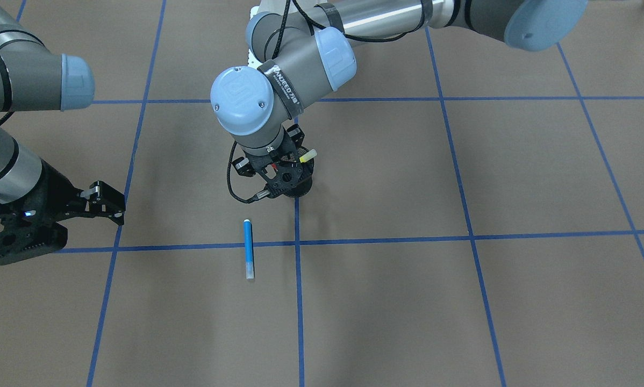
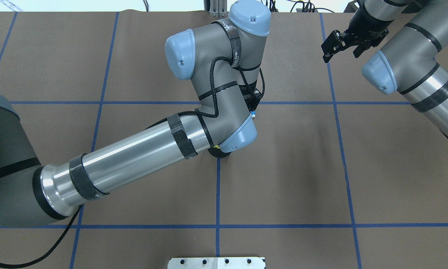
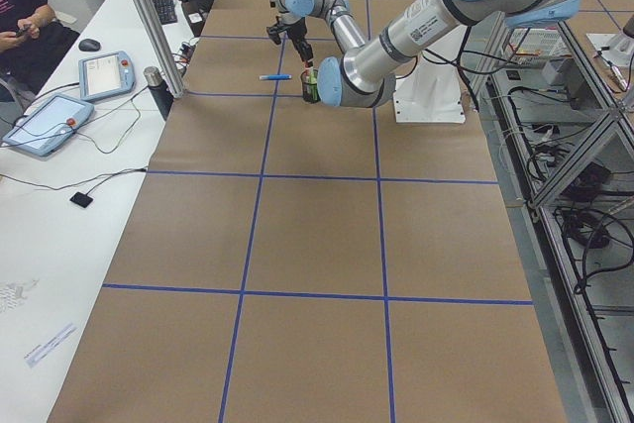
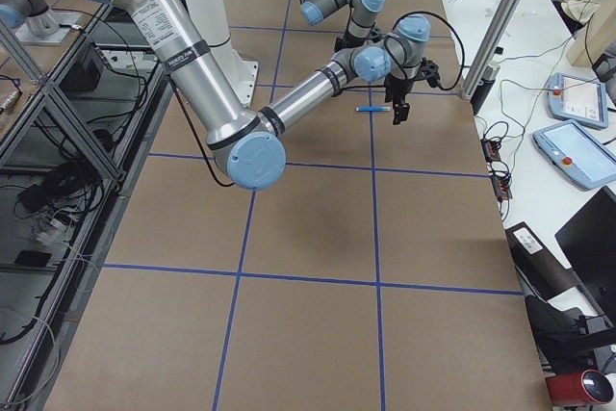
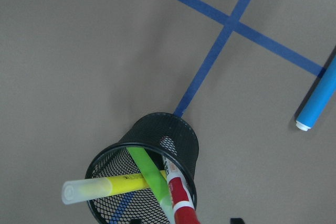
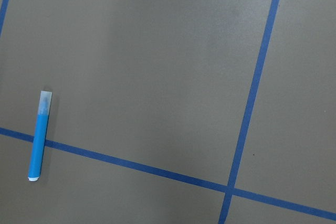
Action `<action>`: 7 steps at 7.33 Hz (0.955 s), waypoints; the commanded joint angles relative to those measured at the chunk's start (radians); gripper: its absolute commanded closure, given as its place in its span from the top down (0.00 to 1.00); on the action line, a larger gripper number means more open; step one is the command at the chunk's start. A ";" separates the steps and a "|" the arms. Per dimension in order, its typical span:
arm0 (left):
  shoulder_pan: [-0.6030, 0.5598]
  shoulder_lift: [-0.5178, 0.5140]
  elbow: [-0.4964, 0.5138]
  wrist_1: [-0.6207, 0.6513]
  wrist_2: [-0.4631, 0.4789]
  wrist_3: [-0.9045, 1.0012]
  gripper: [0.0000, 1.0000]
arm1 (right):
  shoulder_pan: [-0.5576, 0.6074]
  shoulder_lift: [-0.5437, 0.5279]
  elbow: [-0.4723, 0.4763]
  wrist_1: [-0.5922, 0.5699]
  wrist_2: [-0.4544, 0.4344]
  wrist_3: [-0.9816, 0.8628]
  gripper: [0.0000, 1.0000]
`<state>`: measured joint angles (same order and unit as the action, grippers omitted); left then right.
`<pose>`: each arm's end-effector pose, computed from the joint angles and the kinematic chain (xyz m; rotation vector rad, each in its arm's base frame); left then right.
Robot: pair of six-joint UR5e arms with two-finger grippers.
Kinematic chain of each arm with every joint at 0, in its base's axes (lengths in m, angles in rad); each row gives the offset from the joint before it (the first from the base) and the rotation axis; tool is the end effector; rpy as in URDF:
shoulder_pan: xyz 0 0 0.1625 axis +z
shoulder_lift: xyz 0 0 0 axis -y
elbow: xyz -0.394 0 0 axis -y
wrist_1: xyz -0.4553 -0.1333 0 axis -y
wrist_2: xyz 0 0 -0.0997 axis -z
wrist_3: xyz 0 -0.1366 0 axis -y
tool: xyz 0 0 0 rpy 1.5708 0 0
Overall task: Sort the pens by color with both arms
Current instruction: 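Lower the left gripper onto the red-capped white marker in the cup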
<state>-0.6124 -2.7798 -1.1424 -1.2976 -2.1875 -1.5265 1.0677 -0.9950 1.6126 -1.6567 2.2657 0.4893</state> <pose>0.6506 -0.5234 0.0305 -0.4149 0.6630 -0.3827 -0.3093 -0.6571 0.2692 0.1256 -0.8394 -0.1976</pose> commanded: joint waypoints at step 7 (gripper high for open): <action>0.002 0.011 -0.008 0.001 -0.002 0.029 0.36 | 0.000 -0.002 -0.002 0.002 -0.002 0.000 0.98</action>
<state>-0.6109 -2.7689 -1.1474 -1.2963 -2.1884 -1.4981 1.0677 -0.9971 1.6110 -1.6554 2.2642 0.4894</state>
